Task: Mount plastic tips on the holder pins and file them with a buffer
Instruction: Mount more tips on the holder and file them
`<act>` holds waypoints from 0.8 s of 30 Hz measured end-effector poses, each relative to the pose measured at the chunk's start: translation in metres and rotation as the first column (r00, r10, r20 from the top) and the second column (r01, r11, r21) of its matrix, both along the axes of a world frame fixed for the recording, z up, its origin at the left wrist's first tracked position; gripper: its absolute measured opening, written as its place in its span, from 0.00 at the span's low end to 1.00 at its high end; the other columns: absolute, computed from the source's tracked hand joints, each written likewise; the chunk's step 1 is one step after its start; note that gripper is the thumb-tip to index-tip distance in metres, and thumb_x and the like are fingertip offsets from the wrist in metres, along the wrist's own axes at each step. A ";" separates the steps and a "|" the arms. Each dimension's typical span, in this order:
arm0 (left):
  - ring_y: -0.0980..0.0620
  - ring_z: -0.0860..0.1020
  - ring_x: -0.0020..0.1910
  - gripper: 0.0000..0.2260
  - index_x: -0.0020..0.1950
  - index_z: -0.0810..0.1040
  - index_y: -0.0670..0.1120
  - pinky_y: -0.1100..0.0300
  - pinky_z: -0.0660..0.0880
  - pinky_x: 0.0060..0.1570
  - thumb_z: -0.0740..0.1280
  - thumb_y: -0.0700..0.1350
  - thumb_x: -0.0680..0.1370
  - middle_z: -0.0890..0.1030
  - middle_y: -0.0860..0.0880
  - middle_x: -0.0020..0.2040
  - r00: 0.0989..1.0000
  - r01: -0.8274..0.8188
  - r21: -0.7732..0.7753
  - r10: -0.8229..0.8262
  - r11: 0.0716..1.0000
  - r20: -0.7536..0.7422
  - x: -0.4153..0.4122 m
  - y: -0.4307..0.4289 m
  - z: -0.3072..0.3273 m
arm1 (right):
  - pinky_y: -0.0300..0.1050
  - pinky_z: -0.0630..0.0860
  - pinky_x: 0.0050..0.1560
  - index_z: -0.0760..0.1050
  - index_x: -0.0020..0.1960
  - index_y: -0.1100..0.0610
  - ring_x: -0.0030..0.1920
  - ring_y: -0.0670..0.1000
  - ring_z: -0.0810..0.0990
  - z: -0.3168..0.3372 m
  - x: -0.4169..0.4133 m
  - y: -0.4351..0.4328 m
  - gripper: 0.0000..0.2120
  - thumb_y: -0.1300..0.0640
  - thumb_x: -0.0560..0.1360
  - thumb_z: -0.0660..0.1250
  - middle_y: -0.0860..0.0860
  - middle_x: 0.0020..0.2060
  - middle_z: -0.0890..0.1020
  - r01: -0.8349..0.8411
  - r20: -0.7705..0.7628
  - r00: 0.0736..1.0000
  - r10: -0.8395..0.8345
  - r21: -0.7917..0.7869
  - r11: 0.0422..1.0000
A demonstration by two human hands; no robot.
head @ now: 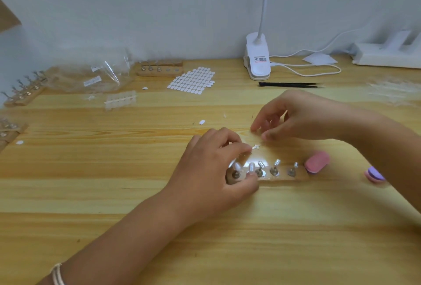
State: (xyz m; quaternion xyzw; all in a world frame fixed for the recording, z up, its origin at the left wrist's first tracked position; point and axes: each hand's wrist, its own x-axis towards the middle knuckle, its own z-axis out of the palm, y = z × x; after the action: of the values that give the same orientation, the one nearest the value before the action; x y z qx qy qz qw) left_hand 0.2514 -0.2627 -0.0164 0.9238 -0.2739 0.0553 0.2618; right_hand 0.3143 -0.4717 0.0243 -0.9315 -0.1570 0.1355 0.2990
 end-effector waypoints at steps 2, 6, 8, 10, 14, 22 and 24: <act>0.60 0.71 0.54 0.19 0.59 0.82 0.53 0.63 0.62 0.59 0.65 0.58 0.72 0.75 0.60 0.53 1.000 0.016 0.021 -0.016 1.000 0.019 0.000 0.000 0.001 | 0.34 0.73 0.41 0.86 0.48 0.46 0.35 0.39 0.75 -0.005 0.000 0.004 0.10 0.59 0.71 0.78 0.43 0.37 0.82 -0.048 0.029 0.998 0.048 0.019 0.999; 0.59 0.73 0.52 0.17 0.56 0.84 0.51 0.62 0.63 0.55 0.66 0.57 0.72 0.78 0.59 0.53 0.998 0.036 0.032 -0.037 0.999 0.058 -0.001 0.002 0.001 | 0.34 0.73 0.41 0.87 0.47 0.47 0.38 0.38 0.76 -0.012 -0.002 0.012 0.09 0.59 0.70 0.78 0.43 0.37 0.82 -0.101 0.106 0.989 0.100 0.003 0.995; 0.58 0.73 0.52 0.17 0.57 0.84 0.51 0.63 0.64 0.56 0.67 0.56 0.72 0.77 0.58 0.52 0.998 0.033 0.037 -0.035 0.999 0.047 -0.001 0.003 0.001 | 0.31 0.71 0.40 0.85 0.44 0.46 0.39 0.38 0.77 -0.011 -0.003 0.012 0.08 0.58 0.69 0.79 0.42 0.36 0.81 -0.106 0.127 0.987 0.103 0.019 0.994; 0.58 0.72 0.52 0.18 0.57 0.84 0.52 0.63 0.64 0.57 0.66 0.57 0.73 0.76 0.57 0.51 0.999 0.030 0.041 -0.031 0.999 0.029 -0.001 0.003 0.002 | 0.30 0.71 0.39 0.84 0.41 0.46 0.38 0.38 0.78 -0.009 -0.004 0.011 0.07 0.57 0.70 0.79 0.43 0.35 0.82 -0.122 0.114 0.987 0.115 0.058 0.991; 0.58 0.72 0.53 0.18 0.57 0.83 0.53 0.62 0.65 0.57 0.66 0.59 0.72 0.76 0.58 0.51 1.000 0.024 0.046 -0.025 0.999 0.016 0.000 0.004 0.002 | 0.29 0.70 0.37 0.84 0.39 0.48 0.35 0.37 0.78 -0.004 -0.007 0.012 0.05 0.57 0.72 0.77 0.44 0.36 0.83 -0.156 0.086 0.984 0.153 0.027 0.987; 0.60 0.72 0.51 0.18 0.57 0.84 0.55 0.60 0.66 0.57 0.67 0.59 0.71 0.76 0.59 0.49 1.000 0.000 0.009 0.000 1.000 0.025 0.001 0.003 0.000 | 0.62 0.75 0.49 0.83 0.40 0.43 0.45 0.62 0.79 0.026 -0.012 -0.002 0.01 0.48 0.70 0.74 0.39 0.39 0.84 -0.177 0.122 0.979 0.164 0.103 0.979; 0.61 0.72 0.52 0.18 0.56 0.84 0.56 0.61 0.64 0.59 0.68 0.59 0.69 0.76 0.59 0.49 1.000 -0.018 -0.023 0.018 1.000 0.017 0.001 0.003 0.000 | 0.62 0.76 0.51 0.83 0.41 0.43 0.44 0.59 0.80 0.036 -0.015 -0.009 0.03 0.46 0.72 0.75 0.40 0.41 0.84 -0.281 0.065 0.959 0.276 0.083 0.956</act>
State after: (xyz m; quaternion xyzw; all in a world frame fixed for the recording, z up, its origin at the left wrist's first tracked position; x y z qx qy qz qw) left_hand 0.2526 -0.2600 -0.0165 0.9227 -0.2672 0.0688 0.2692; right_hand 0.2994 -0.4804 0.0599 -0.8885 -0.3008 0.1442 0.3151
